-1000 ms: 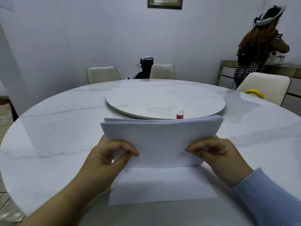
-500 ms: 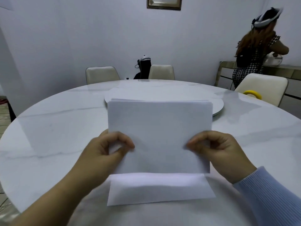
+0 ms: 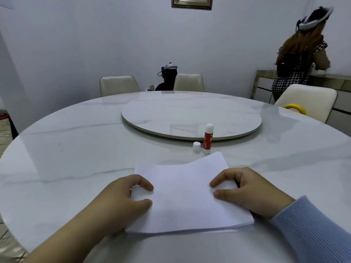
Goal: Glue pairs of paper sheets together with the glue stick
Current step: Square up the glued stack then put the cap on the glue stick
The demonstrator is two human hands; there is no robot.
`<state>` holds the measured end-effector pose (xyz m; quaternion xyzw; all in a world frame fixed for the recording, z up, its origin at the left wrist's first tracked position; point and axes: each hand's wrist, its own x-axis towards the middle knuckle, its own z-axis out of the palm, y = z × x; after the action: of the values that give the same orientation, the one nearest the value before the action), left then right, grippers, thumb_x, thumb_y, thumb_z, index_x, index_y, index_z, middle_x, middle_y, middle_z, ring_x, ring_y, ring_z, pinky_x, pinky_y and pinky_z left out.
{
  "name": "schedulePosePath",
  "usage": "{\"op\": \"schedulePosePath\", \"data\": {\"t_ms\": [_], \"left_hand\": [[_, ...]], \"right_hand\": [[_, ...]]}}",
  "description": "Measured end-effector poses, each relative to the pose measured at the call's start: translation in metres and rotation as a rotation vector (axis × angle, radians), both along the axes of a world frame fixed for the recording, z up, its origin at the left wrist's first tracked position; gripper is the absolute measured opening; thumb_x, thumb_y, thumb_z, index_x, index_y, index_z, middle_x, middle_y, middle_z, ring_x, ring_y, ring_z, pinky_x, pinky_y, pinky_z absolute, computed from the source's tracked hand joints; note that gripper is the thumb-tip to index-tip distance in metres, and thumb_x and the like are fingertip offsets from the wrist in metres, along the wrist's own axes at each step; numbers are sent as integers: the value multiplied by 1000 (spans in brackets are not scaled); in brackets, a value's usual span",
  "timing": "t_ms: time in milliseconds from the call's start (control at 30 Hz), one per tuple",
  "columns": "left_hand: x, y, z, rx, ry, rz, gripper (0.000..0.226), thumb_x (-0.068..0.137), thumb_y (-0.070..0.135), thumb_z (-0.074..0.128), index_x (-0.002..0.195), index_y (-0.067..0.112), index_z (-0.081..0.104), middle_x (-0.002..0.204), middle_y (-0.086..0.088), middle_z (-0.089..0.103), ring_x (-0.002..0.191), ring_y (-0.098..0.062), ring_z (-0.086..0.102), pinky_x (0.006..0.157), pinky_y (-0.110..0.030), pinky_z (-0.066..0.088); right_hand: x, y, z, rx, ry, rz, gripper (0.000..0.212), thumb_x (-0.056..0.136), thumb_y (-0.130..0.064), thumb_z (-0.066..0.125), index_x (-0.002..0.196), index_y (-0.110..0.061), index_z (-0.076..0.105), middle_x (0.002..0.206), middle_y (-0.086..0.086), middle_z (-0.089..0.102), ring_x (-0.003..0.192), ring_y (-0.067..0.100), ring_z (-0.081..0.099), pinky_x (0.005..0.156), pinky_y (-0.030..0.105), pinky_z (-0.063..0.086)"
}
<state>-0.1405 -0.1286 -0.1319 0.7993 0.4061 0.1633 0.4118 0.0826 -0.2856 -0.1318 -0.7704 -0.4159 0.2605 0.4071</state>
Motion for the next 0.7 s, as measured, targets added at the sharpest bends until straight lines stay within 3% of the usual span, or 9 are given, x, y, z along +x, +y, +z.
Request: {"op": "schedulePosePath", "data": {"t_ms": [100, 233, 400, 500, 567, 633, 700], "left_hand": [[6, 0, -1, 104, 45, -20, 15, 78, 29, 66, 86, 42, 63, 83, 12, 54, 66, -6, 55, 40, -9, 35], [12, 1, -1, 226, 86, -36, 16, 79, 35, 64, 90, 44, 56, 86, 18, 46, 73, -2, 50, 50, -11, 34], [14, 1, -7, 356, 132, -68, 19, 81, 43, 60, 97, 45, 50, 100, 20, 42, 84, 3, 46, 63, -6, 30], [16, 0, -10, 422, 199, -76, 18, 83, 46, 55, 100, 45, 48, 107, 19, 39, 93, -1, 46, 65, -10, 31], [16, -1, -12, 498, 254, -76, 17, 85, 48, 52, 101, 46, 47, 117, 17, 33, 114, -6, 39, 76, -16, 32], [16, 0, -11, 536, 272, -84, 16, 87, 49, 50, 103, 46, 47, 128, 15, 29, 129, -10, 27, 86, -19, 31], [19, 5, -4, 514, 196, -84, 12, 90, 47, 48, 103, 46, 48, 132, 15, 32, 126, -9, 33, 92, -20, 33]], "right_hand": [[2, -2, 2, -9, -25, -27, 18, 74, -13, 80, 77, -31, 77, 88, -9, 74, 86, 13, 69, 87, 35, 56], [5, -3, 2, -3, -55, -76, 17, 70, -18, 83, 77, -32, 76, 86, -10, 74, 83, 13, 69, 84, 36, 57], [6, -3, 0, -59, -224, -123, 18, 67, -31, 83, 80, -36, 72, 100, -12, 64, 87, 11, 64, 82, 30, 54], [3, -5, 0, -137, -335, -136, 19, 66, -42, 81, 79, -41, 67, 100, -16, 55, 80, 4, 59, 62, 15, 48], [5, -6, 2, -212, -436, -140, 25, 63, -56, 77, 77, -40, 63, 99, -16, 46, 77, 2, 54, 52, 12, 40], [17, -3, 7, -199, -469, -197, 33, 63, -65, 72, 74, -35, 63, 96, -15, 48, 79, 0, 50, 56, 14, 34], [36, 7, 16, -74, -360, -274, 32, 71, -59, 71, 77, -28, 65, 91, -8, 60, 76, 2, 53, 57, 20, 36]]}}
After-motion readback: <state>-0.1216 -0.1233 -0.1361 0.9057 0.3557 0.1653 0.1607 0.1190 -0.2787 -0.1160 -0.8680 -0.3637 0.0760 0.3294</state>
